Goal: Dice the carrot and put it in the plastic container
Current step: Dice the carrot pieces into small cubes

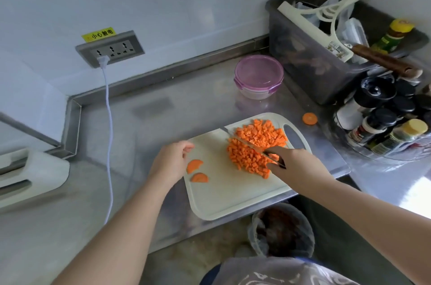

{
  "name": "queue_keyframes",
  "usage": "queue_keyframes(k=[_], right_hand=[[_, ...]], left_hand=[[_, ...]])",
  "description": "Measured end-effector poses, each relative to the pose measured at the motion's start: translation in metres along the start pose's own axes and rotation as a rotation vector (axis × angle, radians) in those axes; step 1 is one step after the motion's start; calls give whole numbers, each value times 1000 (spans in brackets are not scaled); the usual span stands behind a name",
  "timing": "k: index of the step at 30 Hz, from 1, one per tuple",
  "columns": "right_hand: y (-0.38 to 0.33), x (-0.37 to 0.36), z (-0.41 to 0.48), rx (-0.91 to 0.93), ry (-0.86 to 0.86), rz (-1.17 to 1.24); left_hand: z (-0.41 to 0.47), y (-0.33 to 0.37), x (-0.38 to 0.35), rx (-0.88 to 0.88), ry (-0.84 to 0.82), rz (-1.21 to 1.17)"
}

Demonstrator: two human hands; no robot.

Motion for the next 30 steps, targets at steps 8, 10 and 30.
queue_keyframes(k=[8,10,30], right_hand=[[-20,-4,5,-24,-33,80],[-22,-4,4,-29,-33,79],[-17,-15,-2,-87,-31,132]], left_hand=[[-14,-10,-24,-34,-122,195],[-11,-9,-26,-23,-116,200],[-43,5,-29,-302,-51,199]])
Point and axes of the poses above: each hand's wrist, its own z-axis towards the middle knuckle, its own x-axis out of the back of the hand, y = z × x, the point moved 7 cm from there along z, towards the middle knuckle, and after that the axes turned 7 degrees about z, right-handed, at the moved point
